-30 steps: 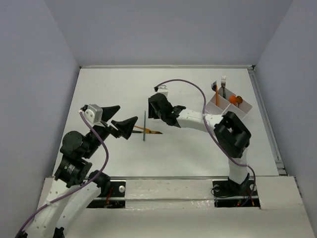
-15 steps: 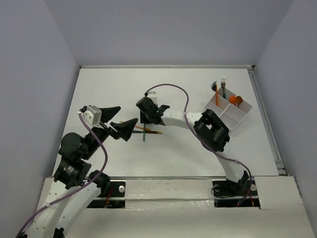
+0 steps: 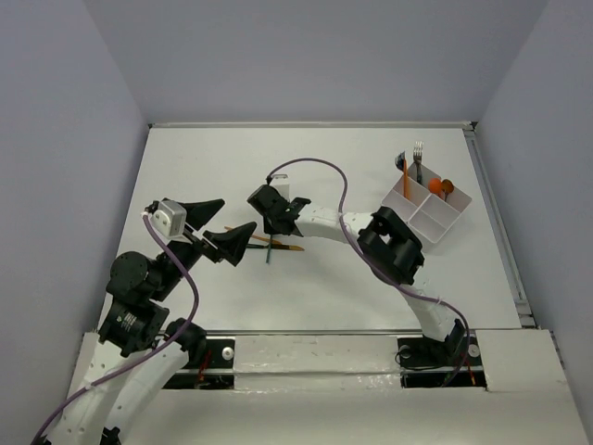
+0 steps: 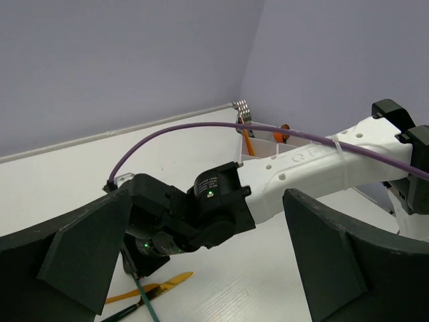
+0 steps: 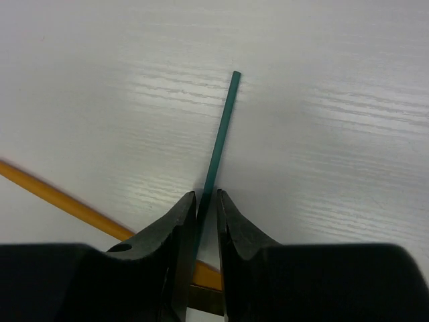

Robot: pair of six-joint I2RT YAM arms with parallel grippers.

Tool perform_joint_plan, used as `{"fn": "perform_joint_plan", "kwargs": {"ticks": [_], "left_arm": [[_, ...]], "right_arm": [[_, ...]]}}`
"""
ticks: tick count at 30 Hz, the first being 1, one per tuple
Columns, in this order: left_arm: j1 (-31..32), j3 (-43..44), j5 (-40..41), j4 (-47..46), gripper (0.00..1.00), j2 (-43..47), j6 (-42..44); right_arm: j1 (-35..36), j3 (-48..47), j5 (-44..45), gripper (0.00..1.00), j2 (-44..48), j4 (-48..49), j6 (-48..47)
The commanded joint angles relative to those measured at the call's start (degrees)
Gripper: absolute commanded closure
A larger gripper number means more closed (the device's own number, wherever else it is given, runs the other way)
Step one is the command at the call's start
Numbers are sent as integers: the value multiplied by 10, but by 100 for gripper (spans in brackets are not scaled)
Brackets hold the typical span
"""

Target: Sort the eating utensils into containers

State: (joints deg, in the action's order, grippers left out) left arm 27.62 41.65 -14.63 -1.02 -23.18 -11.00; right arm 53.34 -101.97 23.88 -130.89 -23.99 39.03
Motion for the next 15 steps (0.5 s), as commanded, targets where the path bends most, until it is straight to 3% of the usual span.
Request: {"fn": "perform_joint_plan", "kwargs": {"ticks": [1, 10, 13, 15], "left_arm": [[-3, -4, -7, -32, 1, 7, -4], [-3, -4, -6, -31, 1, 9, -3], [-3, -4, -6, -31, 1, 9, -3], [-3, -4, -6, -31, 1, 9, -3]], "right_arm": [[5, -2, 42, 76, 12, -57, -16], [-8, 16, 46, 81, 16, -89, -37], [-18, 21, 37, 77, 17, -87, -40], [-18, 22, 34, 82, 15, -89, -43]]}}
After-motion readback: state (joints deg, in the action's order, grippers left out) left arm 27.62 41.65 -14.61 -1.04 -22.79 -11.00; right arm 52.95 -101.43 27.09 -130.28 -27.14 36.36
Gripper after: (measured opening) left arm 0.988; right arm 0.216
